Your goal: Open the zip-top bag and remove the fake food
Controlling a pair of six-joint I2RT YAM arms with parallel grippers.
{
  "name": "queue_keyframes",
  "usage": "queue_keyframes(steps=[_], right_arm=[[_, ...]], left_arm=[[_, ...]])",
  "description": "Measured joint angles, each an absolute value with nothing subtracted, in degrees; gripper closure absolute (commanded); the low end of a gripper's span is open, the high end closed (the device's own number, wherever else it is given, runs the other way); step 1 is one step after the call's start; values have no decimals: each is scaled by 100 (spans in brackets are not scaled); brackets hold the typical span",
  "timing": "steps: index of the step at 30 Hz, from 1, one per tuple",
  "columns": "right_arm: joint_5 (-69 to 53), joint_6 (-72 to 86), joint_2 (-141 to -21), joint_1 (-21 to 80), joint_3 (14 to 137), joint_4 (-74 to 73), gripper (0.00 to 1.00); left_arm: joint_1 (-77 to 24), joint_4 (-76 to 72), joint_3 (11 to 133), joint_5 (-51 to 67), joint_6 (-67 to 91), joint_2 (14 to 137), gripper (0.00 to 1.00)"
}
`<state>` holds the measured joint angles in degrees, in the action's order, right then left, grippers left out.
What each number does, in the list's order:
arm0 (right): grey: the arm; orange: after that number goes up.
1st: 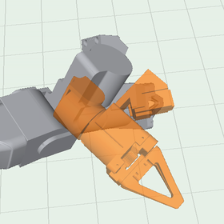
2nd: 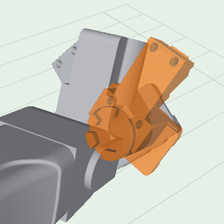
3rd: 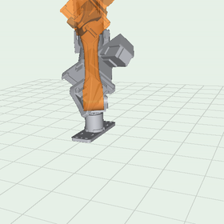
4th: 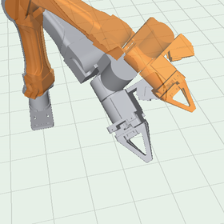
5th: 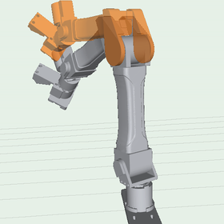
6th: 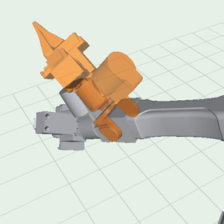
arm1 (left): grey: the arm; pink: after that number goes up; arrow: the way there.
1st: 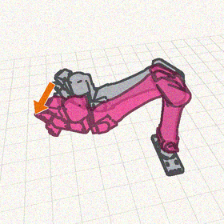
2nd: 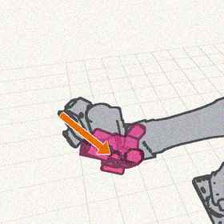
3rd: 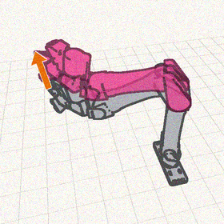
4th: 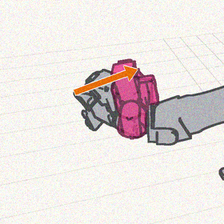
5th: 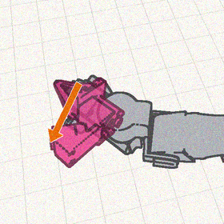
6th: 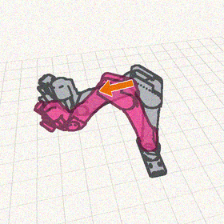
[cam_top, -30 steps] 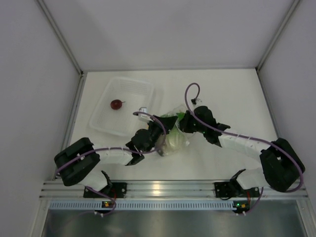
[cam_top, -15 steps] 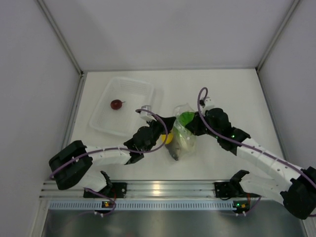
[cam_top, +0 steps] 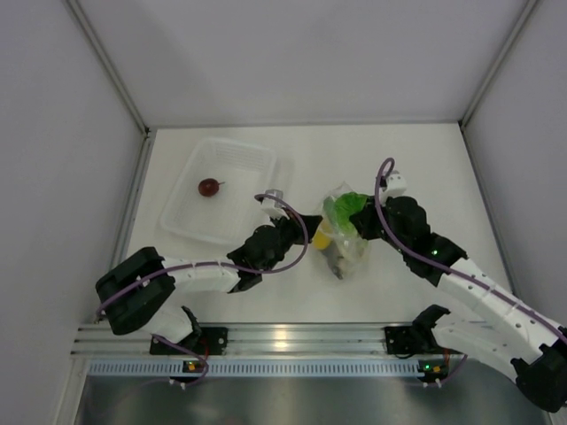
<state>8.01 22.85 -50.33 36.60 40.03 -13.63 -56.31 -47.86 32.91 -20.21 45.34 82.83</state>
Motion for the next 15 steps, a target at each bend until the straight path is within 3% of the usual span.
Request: queue_keyframes(steps=[15], right_arm=[[1387, 3413, -5605, 3319, 4482, -1581, 100]], left_arm=[[-6182, -4932, 3701, -980, 4084, 9045, 100]])
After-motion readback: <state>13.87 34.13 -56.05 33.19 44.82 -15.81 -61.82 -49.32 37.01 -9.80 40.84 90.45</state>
